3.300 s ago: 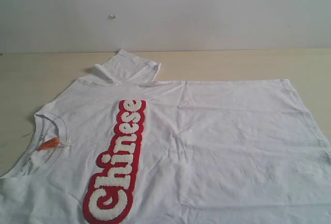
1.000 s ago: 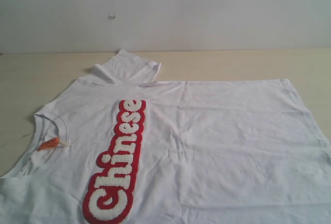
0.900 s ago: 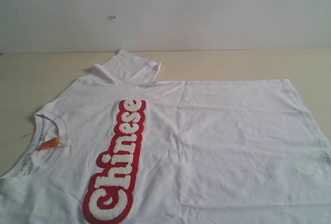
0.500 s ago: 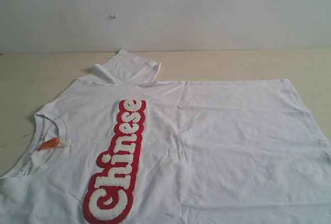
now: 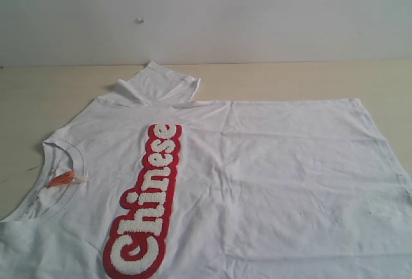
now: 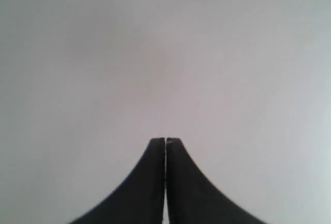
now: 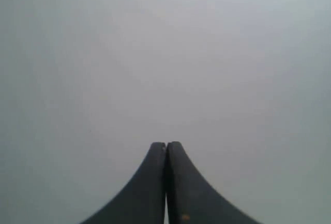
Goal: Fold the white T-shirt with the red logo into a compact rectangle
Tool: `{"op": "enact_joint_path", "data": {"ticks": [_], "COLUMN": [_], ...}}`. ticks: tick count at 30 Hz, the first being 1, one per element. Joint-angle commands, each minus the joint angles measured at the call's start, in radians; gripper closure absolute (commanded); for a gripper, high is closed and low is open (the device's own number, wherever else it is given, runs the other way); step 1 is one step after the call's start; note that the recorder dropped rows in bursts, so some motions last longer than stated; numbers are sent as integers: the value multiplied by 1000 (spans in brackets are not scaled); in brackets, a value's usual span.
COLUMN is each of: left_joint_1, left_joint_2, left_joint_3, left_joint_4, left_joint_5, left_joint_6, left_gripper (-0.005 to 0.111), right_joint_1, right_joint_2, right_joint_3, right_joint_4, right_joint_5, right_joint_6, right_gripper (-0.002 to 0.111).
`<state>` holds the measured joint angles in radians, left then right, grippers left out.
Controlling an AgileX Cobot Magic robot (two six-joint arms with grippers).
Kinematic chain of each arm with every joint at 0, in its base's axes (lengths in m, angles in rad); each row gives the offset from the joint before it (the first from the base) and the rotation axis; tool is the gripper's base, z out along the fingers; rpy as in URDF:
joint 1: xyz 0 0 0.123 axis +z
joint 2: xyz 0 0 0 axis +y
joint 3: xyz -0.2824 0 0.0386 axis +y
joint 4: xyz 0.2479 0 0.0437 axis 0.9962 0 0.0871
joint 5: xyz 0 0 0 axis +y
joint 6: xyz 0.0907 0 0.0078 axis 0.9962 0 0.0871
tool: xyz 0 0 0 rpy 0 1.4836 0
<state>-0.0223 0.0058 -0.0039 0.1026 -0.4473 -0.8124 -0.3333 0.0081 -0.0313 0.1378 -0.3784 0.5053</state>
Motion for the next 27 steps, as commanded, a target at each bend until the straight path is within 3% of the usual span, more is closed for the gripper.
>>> {"op": "enact_joint_path", "data": {"ticks": [1,7,11,14,16,19,27], "left_joint_1": [1,1,1,1,1,1,1], "left_joint_2": [2,220,474,659,774,870,978], "left_joint_3": [-59,-244,-405,-575,-658,-713,-732], "left_joint_4": [148,642,1158,1585,1642,1642,1642], "left_joint_5": [-56,32,-14,-142,-256,-345,-388], "left_joint_6": [-66,-383,-671,-949,-1025,-1020,-906], "left_gripper": [107,107,107,107,107,107,107], "right_joint_1": [-4,-4,-4,-4,-4,-4,-4], "right_joint_2": [41,221,424,597,717,824,976], "right_joint_3": [-88,-238,-342,-446,-521,-595,-669], "right_joint_4": [-165,-572,-959,-1377,-1607,-1746,-1814], "right_joint_5": [-10,-5,-3,-55,-181,-312,-475], "right_joint_6": [75,285,589,892,1070,1149,1162], "right_gripper": [108,108,108,108,108,108,108]}}
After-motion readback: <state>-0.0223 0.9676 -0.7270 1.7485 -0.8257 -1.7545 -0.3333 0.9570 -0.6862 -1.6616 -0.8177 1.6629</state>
